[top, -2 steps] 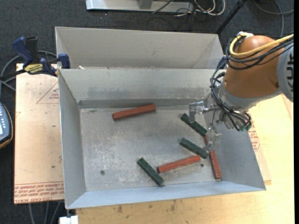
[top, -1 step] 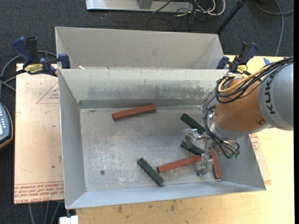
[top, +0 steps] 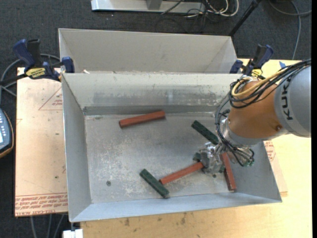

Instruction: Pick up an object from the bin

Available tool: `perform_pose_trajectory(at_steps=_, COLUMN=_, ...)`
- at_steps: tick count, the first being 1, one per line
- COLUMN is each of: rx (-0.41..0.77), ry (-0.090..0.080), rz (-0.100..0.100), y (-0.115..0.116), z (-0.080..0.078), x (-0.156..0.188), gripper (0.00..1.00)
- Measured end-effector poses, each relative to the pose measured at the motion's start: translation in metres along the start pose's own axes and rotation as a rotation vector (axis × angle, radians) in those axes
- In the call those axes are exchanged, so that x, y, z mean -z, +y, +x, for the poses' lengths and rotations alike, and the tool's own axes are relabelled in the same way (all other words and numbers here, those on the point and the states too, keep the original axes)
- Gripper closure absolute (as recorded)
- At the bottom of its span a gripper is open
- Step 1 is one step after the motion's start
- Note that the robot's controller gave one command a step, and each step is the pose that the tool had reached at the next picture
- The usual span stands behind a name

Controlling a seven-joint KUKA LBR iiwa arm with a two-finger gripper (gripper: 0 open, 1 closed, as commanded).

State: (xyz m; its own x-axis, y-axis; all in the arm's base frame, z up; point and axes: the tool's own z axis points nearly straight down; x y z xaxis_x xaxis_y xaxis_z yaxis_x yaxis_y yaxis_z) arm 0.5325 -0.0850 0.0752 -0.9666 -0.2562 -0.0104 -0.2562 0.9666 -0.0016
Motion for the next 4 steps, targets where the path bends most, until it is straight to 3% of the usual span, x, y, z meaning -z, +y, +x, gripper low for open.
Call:
perform_pose_trajectory(at_steps=1, rx=0.001, ry=0.008, rz=-0.002, y=0.001, z=0.002, x=-0.002, gripper=0.00)
perform_pose_trajectory(at_steps=2, rx=0.043, ry=0.005, rz=-0.002, y=0.024, z=0.023, x=-0.004, gripper=0.00)
perform_pose_trajectory(at_steps=3, rx=0.043, ry=0.008, rz=-0.002, y=0.024, z=0.024, x=-0.004, gripper=1.00)
perform_pose_trajectory(at_steps=4, rx=0.394, ry=0.001, rz=0.000, y=0.014, z=-0.018, x=0.133, gripper=1.00)
